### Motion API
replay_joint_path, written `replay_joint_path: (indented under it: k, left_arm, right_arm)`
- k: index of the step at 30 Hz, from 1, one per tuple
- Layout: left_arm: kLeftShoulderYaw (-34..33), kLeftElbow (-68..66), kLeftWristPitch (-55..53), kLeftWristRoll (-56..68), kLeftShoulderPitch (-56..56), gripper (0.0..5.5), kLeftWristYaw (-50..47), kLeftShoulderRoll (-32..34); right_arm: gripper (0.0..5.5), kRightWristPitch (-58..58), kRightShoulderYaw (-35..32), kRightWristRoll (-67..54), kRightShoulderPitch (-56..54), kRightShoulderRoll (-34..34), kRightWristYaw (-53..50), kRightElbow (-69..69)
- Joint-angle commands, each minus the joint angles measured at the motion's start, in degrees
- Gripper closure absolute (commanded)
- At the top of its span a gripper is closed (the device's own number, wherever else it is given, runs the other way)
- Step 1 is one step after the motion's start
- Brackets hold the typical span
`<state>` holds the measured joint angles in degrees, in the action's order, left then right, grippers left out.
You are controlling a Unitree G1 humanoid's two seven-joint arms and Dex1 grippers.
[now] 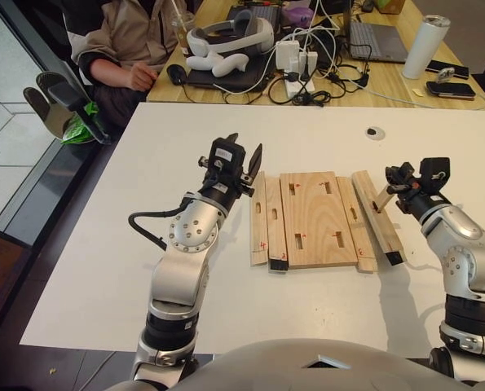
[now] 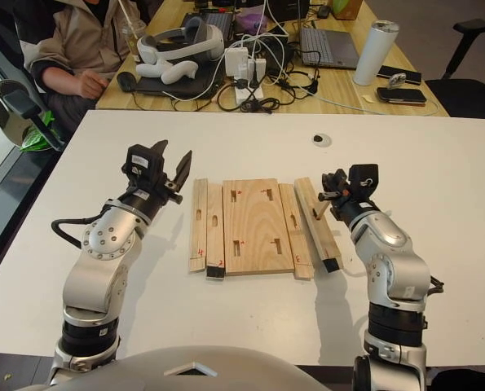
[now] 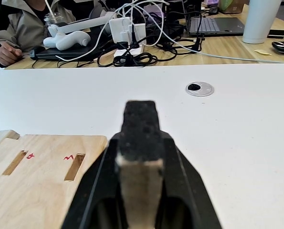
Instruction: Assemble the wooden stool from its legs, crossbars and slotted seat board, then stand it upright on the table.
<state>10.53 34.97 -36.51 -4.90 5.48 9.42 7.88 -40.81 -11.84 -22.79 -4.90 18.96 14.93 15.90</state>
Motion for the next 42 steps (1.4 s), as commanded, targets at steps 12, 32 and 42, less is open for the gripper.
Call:
replay_joint_path:
  k: [12,32,42]
  left_arm:
    - [-0.2,0.5,-0.3,0.2,-0.2,3.07,-0.2,-0.1]
    - [0.0,0.1,0.6,0.4,0.4,3.07,-0.6,-0.4]
    - [0.1,0.0,0.5,0.3,-0.3,3.07,-0.7,-0.6]
  right_arm:
    - [5.13,0.6,2.6,4.9,4.7,4.0,0.3,-4.9]
    - [5.13,5.8,3.9,1.5,0.6,-0.6,0.3,3.5]
    - [5.13,6.1,4.5,5.6,1.5,0.2,-0.9,-1.1]
